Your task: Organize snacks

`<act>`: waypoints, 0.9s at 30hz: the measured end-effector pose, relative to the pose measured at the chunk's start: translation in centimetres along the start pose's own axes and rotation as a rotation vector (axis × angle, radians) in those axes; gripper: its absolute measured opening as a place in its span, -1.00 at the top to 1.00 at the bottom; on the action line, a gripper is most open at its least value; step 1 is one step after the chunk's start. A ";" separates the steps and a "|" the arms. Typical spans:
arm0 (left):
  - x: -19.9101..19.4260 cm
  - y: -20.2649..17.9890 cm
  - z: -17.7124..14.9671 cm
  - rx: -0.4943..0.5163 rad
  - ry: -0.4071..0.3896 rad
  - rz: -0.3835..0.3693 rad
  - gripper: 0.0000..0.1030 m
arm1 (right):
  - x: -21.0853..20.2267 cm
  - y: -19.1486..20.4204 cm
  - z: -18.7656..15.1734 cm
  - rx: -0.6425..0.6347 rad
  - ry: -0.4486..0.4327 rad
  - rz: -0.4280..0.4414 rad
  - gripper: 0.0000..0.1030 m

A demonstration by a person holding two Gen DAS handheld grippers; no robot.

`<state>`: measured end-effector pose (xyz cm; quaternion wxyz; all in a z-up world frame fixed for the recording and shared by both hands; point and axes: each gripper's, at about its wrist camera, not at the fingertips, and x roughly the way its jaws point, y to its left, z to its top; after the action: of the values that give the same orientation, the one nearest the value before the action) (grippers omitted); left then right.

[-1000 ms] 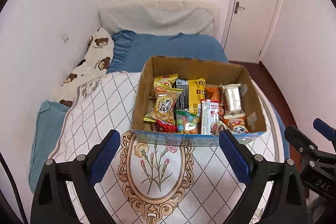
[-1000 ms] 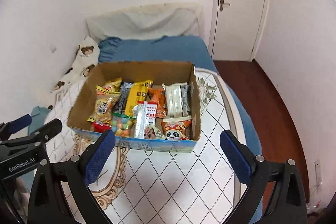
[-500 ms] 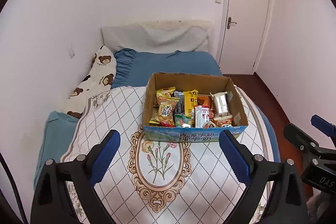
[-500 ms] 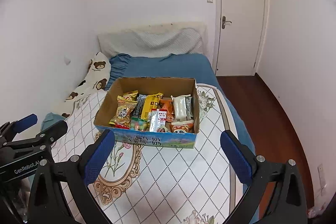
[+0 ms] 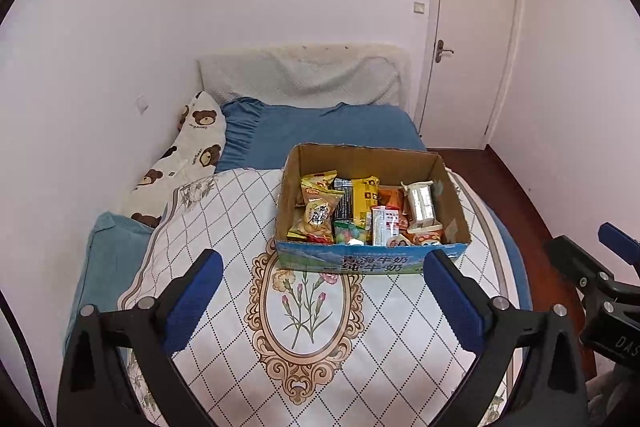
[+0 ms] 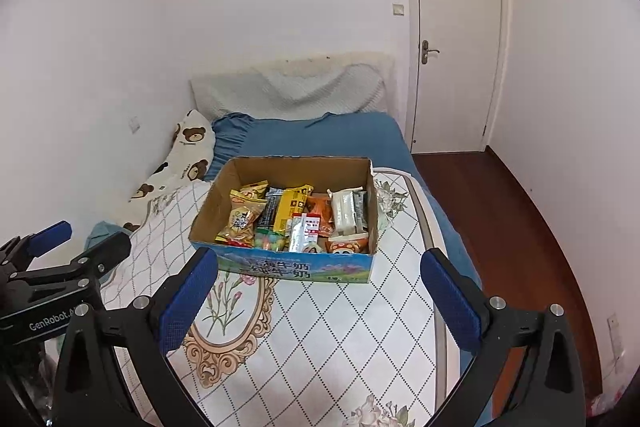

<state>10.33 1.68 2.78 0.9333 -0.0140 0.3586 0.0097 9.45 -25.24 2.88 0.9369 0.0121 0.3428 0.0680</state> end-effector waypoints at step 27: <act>7.6 -1.4 1.4 0.006 0.055 0.066 -1.00 | 8.8 -2.2 1.4 0.030 0.058 -0.061 -1.00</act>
<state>16.95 0.39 -1.26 0.9223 0.0005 0.3844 0.0390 17.29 -26.20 -1.87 0.9280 0.0137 0.3708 0.0346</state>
